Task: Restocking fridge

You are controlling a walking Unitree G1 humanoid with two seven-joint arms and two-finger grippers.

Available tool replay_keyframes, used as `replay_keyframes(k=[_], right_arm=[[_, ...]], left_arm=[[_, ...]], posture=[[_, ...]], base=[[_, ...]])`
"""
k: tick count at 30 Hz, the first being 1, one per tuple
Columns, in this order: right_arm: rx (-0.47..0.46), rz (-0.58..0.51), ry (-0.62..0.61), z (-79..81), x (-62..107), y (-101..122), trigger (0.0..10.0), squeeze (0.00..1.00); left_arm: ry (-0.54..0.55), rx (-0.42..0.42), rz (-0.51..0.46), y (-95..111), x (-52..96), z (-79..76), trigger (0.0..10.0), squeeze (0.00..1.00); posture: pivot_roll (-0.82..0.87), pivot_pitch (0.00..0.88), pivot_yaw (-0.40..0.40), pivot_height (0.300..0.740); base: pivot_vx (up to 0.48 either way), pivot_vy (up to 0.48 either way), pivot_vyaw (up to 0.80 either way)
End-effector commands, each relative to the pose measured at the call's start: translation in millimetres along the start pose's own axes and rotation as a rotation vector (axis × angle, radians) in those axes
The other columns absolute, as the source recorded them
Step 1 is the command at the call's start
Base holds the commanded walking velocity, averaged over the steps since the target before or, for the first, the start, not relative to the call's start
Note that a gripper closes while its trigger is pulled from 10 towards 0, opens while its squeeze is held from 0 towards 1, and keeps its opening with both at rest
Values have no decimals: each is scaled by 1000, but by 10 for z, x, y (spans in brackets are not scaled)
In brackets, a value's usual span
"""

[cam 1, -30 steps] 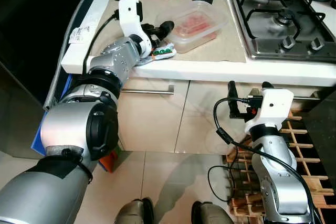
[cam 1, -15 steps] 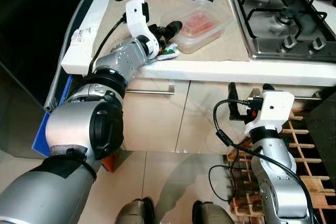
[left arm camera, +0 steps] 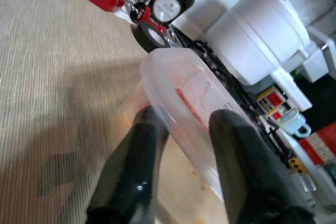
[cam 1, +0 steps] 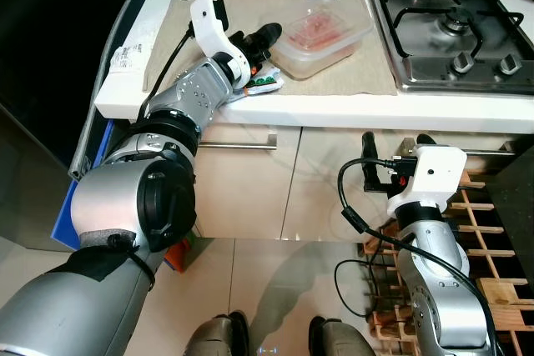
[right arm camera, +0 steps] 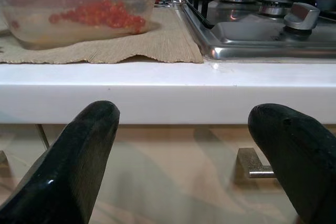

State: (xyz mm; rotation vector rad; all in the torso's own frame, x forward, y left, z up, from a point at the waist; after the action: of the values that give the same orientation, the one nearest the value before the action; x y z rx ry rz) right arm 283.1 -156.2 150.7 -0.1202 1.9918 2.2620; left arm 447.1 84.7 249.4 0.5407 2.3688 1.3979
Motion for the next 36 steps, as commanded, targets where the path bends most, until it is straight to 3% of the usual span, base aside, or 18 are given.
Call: replay_keyframes(k=[1, 10, 16, 22, 24, 25, 27, 29, 33, 35, 36], right_arm=[[3, -13, -10, -11, 22, 32, 10000, 0], [9, -10, -12, -24, 20, 28, 10000, 0], [9, -9, -11, -16, 12, 21, 10000, 0], [9, -12, -8, -4, -8, 12, 10000, 0], [10, -13, -10, -6, -13, 10, 10000, 0], [10, -13, -10, -6, -13, 10, 10000, 0], [11, -15, -11, -7, -17, 6, 10000, 0], [12, -15, -11, -6, -20, 3, 10000, 0], [22, -15, -4, -8, -35, -10, 10000, 0], [23, -15, -4, -11, -44, -17, 10000, 0], [23, -16, -4, -11, -53, -19, 10000, 0]], left_arm=[[-15, -6, -30, 119, -11, -34, 0, 0], [-88, 12, 27, 55, -42, -162, 0, 0], [-198, 29, -25, 217, -106, -414, 0, 0], [-265, -4, -114, 436, -92, -512, 0, 0], [-291, -89, -149, 501, -69, -534, 0, 0], [-291, -89, -149, 501, -69, -534, 0, 0], [-284, -289, -183, 523, -38, -522, 0, 0], [-271, -316, -197, 529, -20, -491, 0, 0], [-244, -471, -236, 551, 41, -439, 0, 0], [-243, -482, -242, 564, 54, -432, 0, 0], [-209, -529, -241, 564, 64, -394, 0, 0]], posture=[[-229, 151, 60, 740], [-225, 153, 58, 740], [-217, 153, 56, 740], [-212, 141, 57, 740], [-212, 134, 59, 740], [-212, 134, 59, 740], [-210, 131, 59, 740], [-207, 125, 57, 740], [-198, 113, 54, 740], [-196, 111, 53, 740], [-193, 110, 53, 740]], base=[[0, 0, 0], [0, 0, 0], [0, 0, 0], [0, 0, 0], [0, 0, 0], [0, 0, 0], [0, 0, 0], [0, 0, 0], [0, 0, 0], [0, 0, 0], [0, 0, 0]])
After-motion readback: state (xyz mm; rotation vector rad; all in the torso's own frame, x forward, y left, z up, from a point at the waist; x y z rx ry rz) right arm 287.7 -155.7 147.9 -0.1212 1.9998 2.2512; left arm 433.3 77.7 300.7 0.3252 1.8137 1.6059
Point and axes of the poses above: a point about 5 cm out from each wrist's last joint towards the gripper, its own x axis pointing back from the gripper into the wrist, its own y axis along the axis of the wrist's last joint, z = x × y, the point moved 3 cm from there along -x, pointing out of the wrist towards the gripper, and after that the axes turned 9 degrees about -x, right-handed, at the moved point
